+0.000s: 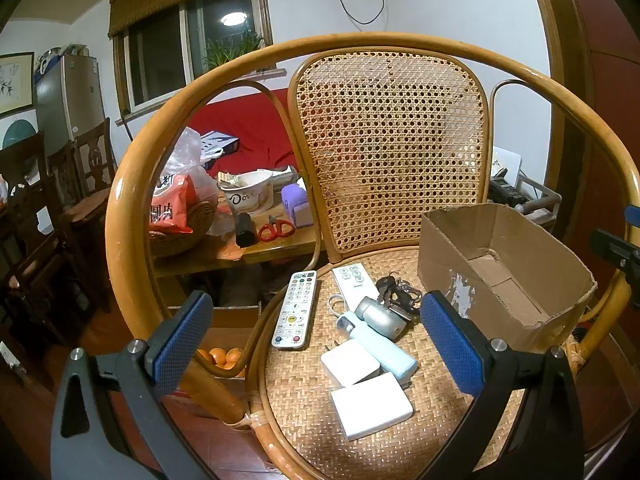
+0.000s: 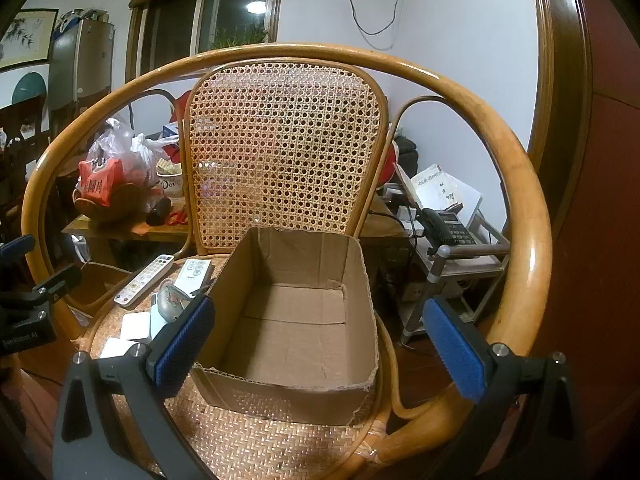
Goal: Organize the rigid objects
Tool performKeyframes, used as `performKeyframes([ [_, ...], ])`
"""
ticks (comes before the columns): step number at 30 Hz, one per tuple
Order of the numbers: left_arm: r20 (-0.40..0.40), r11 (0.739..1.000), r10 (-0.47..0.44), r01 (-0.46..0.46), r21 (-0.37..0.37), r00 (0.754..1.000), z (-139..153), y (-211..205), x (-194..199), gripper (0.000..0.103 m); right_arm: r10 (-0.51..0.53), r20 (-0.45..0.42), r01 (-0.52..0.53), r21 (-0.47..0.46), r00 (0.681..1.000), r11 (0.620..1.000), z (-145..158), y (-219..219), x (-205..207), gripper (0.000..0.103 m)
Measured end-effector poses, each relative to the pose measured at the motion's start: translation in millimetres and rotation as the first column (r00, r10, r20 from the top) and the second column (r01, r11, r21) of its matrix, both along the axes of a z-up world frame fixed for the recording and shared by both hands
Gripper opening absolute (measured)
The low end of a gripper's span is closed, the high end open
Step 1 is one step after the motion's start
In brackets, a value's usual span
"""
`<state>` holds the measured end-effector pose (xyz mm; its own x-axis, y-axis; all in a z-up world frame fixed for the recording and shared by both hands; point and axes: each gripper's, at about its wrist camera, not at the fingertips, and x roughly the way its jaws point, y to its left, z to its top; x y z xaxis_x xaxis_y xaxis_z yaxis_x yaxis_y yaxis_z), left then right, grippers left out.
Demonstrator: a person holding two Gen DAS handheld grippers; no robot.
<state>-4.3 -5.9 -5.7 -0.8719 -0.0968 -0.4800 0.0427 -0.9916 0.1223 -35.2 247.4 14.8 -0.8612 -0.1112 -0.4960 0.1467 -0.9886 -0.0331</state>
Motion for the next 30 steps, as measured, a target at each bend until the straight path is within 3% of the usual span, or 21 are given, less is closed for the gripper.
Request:
performKeyframes([
  [30, 0.007, 1.0, 0.023, -0.023, -0.015, 1.0, -0.1, 0.2, -2.2, 0.103, -0.01, 0.008, 0.01, 0.01, 1.0, 1.0, -0.1, -1.4, -1.0, 0.103],
])
